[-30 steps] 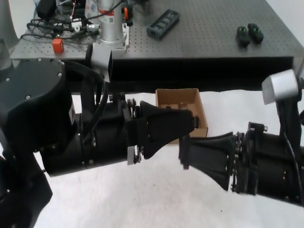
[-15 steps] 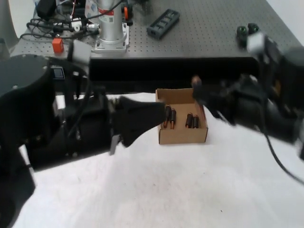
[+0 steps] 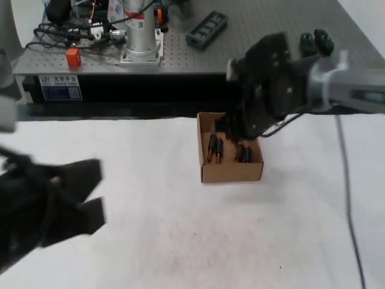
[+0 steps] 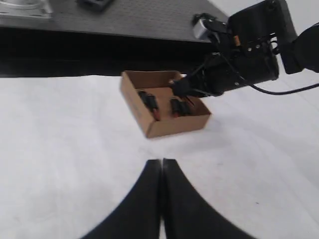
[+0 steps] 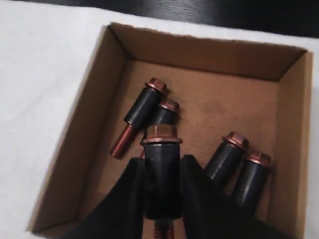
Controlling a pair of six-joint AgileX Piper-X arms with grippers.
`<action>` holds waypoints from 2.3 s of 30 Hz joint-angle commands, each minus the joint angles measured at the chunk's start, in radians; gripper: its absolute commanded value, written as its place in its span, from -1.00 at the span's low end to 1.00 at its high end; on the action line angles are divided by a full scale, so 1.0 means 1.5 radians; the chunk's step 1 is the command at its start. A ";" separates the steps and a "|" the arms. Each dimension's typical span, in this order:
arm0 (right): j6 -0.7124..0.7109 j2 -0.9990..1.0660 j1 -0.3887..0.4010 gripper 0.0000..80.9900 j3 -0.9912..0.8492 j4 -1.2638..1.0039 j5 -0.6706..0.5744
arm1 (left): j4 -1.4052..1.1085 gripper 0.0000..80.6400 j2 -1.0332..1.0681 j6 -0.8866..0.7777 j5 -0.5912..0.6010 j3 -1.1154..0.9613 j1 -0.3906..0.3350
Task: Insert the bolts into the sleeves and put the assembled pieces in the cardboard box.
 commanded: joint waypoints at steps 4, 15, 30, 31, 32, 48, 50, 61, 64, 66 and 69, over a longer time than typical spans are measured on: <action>0.000 0.024 -0.005 -0.91 -0.037 0.034 0.000 | 0.081 -0.98 -0.087 0.011 -0.087 0.030 0.002; 0.022 -0.054 -0.019 -0.18 -0.035 0.093 0.000 | 0.229 -0.98 -0.167 -0.035 -0.143 0.083 0.002; 0.140 -0.454 -0.057 -0.89 0.191 0.460 -0.060 | 0.244 -0.98 -0.206 -0.037 -0.208 0.105 0.002; 0.155 -0.472 -0.062 -0.89 0.205 0.494 -0.084 | 0.244 -0.98 -0.206 -0.037 -0.204 0.105 0.002; 0.158 -0.487 -0.065 -0.89 0.216 0.526 -0.118 | 0.244 -0.98 -0.206 -0.037 -0.203 0.105 0.002; 0.124 -0.811 -0.047 -0.89 0.371 0.508 -0.122 | 0.244 -0.98 -0.206 -0.037 -0.172 0.105 0.002; 0.126 -0.898 -0.046 -0.89 0.404 0.434 -0.111 | 0.244 -0.98 -0.206 -0.043 -0.167 0.105 0.002; 0.138 -1.170 -0.046 -0.89 0.707 0.206 -0.115 | 0.244 -0.98 -0.206 -0.043 -0.024 0.107 0.002; 0.136 -1.173 -0.046 -0.89 0.762 0.073 -0.116 | 0.240 -0.98 -0.206 -0.041 -0.027 0.119 0.002; 0.120 -1.173 -0.046 -0.89 0.795 0.003 -0.116 | 0.226 -0.98 -0.206 -0.039 -0.028 0.131 0.002; 0.081 -1.173 -0.046 -0.89 0.839 -0.072 -0.113 | 0.175 -0.98 -0.206 -0.003 -0.052 0.158 0.002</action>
